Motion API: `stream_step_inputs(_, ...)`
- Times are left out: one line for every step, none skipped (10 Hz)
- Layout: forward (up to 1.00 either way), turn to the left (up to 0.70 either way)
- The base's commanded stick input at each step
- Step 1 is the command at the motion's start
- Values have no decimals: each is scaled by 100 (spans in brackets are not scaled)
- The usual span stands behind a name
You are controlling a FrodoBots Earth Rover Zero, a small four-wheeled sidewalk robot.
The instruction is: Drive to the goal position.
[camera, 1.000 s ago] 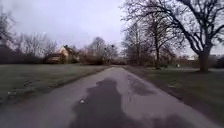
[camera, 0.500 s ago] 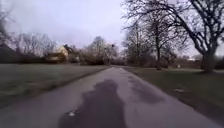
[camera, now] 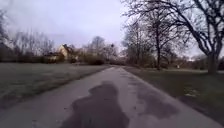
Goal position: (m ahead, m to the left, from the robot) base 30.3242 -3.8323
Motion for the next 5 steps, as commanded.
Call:
stream_step_inputs(100, 0)
stream_step_inputs(100, 0)
stream_step_inputs(100, 0)
stream_step_inputs(100, 0)
stream_step_inputs(100, 0)
